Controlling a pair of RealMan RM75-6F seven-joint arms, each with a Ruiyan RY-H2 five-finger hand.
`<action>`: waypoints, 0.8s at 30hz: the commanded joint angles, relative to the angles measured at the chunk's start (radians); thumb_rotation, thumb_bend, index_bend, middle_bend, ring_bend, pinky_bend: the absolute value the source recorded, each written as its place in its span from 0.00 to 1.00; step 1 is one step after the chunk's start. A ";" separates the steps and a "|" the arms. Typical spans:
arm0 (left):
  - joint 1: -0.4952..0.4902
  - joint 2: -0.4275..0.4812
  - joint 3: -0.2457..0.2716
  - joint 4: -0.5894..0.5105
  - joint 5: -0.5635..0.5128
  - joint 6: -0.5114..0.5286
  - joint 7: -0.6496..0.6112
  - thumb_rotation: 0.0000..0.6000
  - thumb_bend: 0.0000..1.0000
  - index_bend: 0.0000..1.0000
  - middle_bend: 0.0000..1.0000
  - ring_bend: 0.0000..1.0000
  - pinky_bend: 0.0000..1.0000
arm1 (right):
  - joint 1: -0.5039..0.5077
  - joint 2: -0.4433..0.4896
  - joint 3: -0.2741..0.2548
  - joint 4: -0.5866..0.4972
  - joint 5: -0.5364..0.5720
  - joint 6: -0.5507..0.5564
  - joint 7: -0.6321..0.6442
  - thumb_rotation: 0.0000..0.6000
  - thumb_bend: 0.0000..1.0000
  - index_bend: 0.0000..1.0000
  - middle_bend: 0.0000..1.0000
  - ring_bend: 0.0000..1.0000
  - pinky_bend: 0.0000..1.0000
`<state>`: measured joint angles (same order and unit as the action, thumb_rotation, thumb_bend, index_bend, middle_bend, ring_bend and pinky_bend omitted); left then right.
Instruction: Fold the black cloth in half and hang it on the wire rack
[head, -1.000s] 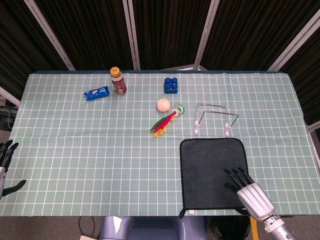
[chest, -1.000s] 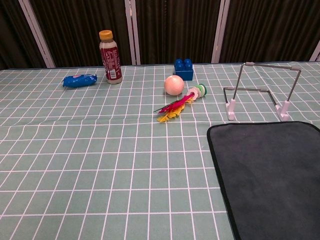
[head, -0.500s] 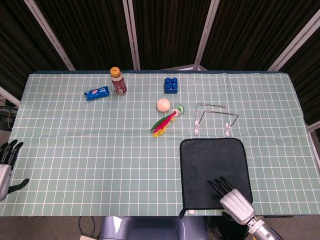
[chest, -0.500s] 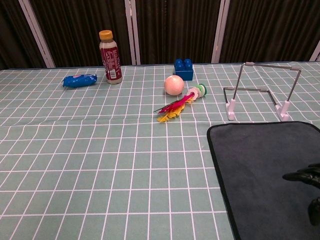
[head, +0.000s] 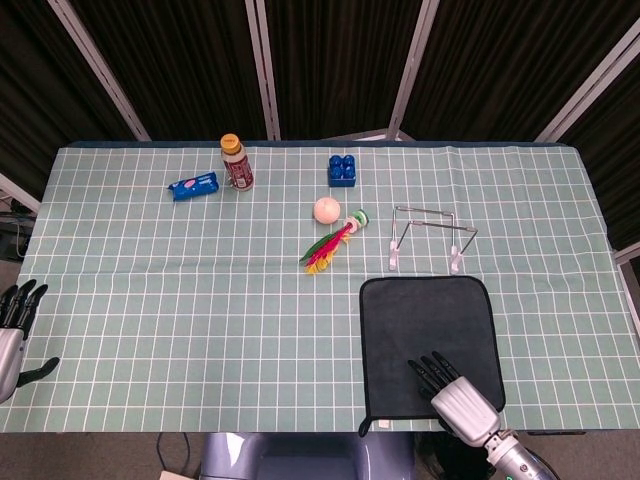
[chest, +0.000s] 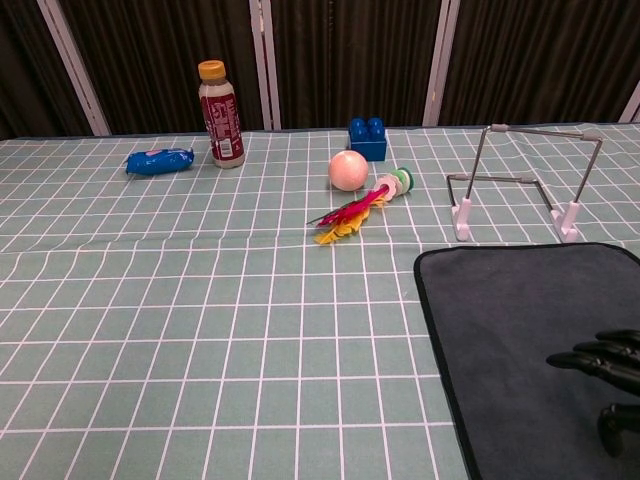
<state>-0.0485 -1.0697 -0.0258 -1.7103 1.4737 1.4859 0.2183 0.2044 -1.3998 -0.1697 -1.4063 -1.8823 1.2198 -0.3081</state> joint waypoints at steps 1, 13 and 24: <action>0.000 0.000 0.001 0.000 0.001 0.001 0.000 1.00 0.00 0.00 0.00 0.00 0.00 | 0.000 -0.002 -0.002 0.002 0.006 -0.003 -0.006 1.00 0.13 0.41 0.00 0.00 0.00; -0.001 -0.001 0.002 0.000 0.001 0.001 0.005 1.00 0.00 0.00 0.00 0.00 0.00 | 0.006 -0.004 -0.019 -0.001 0.009 -0.006 -0.021 1.00 0.13 0.41 0.00 0.00 0.00; 0.000 -0.001 0.005 0.000 0.006 0.004 0.001 1.00 0.00 0.00 0.00 0.00 0.00 | 0.008 -0.039 -0.018 0.046 0.007 0.008 -0.042 1.00 0.18 0.43 0.00 0.00 0.00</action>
<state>-0.0489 -1.0703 -0.0208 -1.7103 1.4795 1.4905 0.2196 0.2127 -1.4388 -0.1875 -1.3600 -1.8753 1.2278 -0.3504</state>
